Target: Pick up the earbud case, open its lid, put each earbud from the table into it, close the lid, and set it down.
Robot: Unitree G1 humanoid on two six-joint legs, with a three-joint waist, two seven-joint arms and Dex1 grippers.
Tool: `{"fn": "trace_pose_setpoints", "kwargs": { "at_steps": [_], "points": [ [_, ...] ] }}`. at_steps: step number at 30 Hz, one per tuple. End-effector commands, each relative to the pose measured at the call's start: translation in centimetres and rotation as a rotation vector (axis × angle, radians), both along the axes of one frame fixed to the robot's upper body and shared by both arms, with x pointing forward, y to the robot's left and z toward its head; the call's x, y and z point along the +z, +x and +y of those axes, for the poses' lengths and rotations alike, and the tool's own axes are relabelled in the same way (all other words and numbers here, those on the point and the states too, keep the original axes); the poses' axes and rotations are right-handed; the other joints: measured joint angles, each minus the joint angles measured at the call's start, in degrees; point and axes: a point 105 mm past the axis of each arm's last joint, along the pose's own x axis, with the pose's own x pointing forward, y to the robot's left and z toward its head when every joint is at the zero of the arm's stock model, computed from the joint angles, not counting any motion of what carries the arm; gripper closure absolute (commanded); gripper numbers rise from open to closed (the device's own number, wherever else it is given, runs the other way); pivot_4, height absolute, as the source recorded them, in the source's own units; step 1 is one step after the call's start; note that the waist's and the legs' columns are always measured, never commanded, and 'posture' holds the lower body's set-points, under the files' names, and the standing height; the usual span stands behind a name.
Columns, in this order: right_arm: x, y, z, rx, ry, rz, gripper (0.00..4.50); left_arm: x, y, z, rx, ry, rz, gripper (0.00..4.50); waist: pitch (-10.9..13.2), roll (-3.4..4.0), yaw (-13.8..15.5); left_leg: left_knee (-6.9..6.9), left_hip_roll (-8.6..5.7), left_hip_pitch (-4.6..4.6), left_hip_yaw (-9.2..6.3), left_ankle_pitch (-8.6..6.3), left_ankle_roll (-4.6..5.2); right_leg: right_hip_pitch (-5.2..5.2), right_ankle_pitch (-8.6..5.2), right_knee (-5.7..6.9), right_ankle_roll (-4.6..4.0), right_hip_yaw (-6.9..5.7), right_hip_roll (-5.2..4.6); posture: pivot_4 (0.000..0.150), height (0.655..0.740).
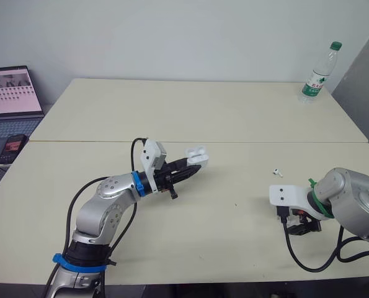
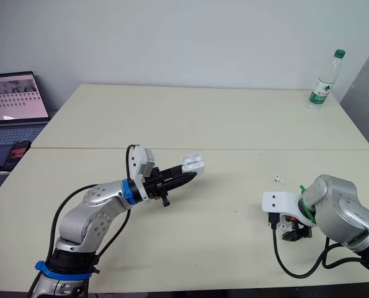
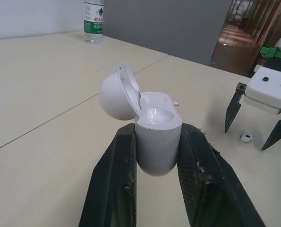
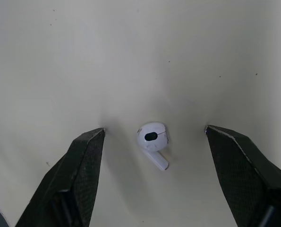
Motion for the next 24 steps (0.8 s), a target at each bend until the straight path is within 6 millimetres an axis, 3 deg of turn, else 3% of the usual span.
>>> {"fn": "trace_pose_setpoints", "kwargs": {
  "at_steps": [1,6,7,14,20,24],
  "points": [
    [0.3,0.0,0.2,0.011,-0.005,-0.008,2.23,1.3,-0.4,-0.5,-0.025,-0.017,-0.061,3.69,0.0,0.0,0.0,0.0,0.0,0.0,0.0,0.0,0.0,0.0,0.0,0.0,0.0,-0.01,0.0,0.15,0.7362],
    [0.2,0.0,0.1,0.012,-0.011,-0.009,4.02,1.3,-0.4,-0.6,-0.024,-0.018,-0.06,3.69,0.0,0.0,0.01,-0.01,0.01,-0.01,-0.02,0.0,0.0,0.0,-0.01,0.0,-0.01,-0.02,0.01,0.15,0.7362],
    [0.2,-0.1,0.1,0.013,-0.011,-0.008,4.11,1.3,-0.4,-0.5,-0.024,-0.018,-0.059,3.69,0.0,0.0,0.01,-0.01,0.01,-0.01,-0.02,0.0,0.0,0.0,-0.01,0.0,-0.01,-0.02,0.01,0.15,0.7362],
    [0.7,0.0,0.3,0.016,0.003,-0.027,4.1,1.3,-0.4,-0.5,-0.022,-0.018,-0.057,3.69,0.0,0.0,0.0,-0.01,0.01,-0.01,-0.02,0.0,0.0,0.0,-0.01,0.0,-0.01,-0.02,0.0,0.15,0.7362],
    [2.6,3.9,2.5,-0.069,0.172,-0.244,4.1,0.7,0.4,-0.8,0.022,-0.007,-0.06,3.69,0.0,0.0,-0.19,0.01,0.02,0.02,0.02,0.0,0.0,0.0,0.01,0.02,0.0,0.02,0.02,0.15,0.7362],
    [5.0,7.4,5.3,-0.161,0.449,-0.447,4.1,0.9,2.5,-0.4,0.131,-0.006,-0.095,3.69,-0.01,-0.02,-0.06,0.06,-0.02,0.01,-0.03,0.01,0.0,0.03,0.07,0.05,-0.05,0.04,0.09,0.15,0.7362]
  ]
}}
